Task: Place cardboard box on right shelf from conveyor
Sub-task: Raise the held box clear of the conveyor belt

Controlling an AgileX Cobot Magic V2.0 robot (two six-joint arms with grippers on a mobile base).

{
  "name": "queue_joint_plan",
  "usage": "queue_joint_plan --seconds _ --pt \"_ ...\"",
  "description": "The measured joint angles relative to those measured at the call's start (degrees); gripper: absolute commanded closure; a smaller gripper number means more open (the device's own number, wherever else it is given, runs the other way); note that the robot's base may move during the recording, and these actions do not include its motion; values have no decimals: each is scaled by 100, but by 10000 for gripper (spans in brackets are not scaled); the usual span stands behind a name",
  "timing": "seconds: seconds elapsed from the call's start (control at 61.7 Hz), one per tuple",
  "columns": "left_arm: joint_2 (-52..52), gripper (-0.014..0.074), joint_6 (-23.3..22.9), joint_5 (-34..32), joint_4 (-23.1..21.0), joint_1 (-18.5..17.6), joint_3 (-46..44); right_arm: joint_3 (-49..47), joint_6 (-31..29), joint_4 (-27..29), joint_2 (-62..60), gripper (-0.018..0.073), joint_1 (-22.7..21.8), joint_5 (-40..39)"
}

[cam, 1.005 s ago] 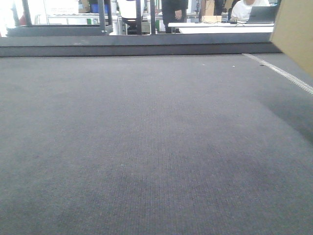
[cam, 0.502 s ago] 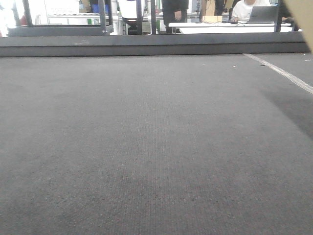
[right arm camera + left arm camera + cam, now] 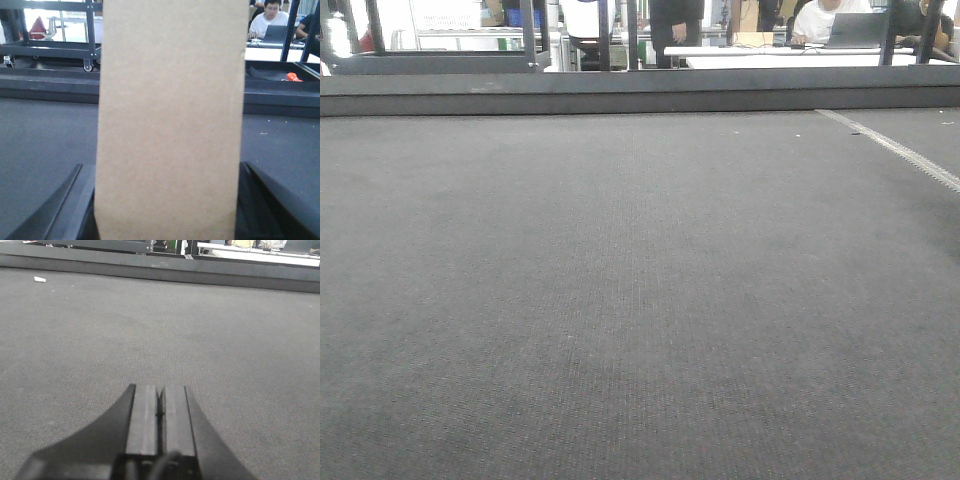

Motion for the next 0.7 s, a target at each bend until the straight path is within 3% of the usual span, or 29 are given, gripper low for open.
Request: queue_joint_plan --seconds 0.697 --pt "0 715 0 0 0 0 0 22 0 0 -253 246 0 0"
